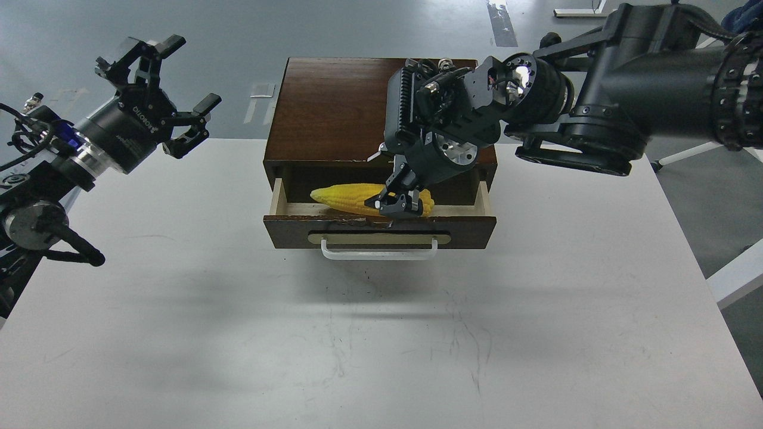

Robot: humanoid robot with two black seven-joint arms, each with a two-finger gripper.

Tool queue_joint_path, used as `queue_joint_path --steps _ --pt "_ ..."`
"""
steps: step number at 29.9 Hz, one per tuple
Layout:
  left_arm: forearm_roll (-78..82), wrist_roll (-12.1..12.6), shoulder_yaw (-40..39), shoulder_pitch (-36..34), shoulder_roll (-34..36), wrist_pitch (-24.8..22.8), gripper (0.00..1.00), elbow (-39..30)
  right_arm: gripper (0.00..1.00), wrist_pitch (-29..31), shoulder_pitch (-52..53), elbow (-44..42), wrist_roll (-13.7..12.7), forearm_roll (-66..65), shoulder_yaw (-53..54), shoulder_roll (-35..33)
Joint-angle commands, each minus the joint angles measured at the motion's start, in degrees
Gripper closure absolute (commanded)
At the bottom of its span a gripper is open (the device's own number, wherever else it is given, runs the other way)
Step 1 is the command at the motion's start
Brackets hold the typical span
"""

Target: Put corn in drawer with both arms

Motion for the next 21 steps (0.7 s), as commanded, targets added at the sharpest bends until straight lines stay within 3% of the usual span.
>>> queue_joint_path --steps 1,5,9,17,21 --pt "0.0 0.0 -0.1 0.0 0.0 0.0 0.02 0.0 0.29 -0.2 0.6 0.1 0.0 0.5 0.7 -0.2" --pt "0.0 0.0 -0.8 0.1 0.0 0.0 0.02 0.0 0.24 -0.2 0.8 0.0 0.0 2.8 2.7 -1.5" --pt "0.0 -0.1 -0.8 0.1 0.0 0.0 0.02 0.0 0.05 0.4 0.9 0.3 0.0 15.4 6.9 -5.6" --pt "0.0 -0.4 -0.8 0.3 -0.2 0.0 0.02 0.0 0.04 0.6 -3.2 0.3 0.0 44.6 12.1 -14.1" --pt "0.0 -0.5 -0.8 0.3 -0.2 0.0 0.02 0.0 0.04 0.6 -13.4 0.3 0.0 60.0 21.6 -21.4"
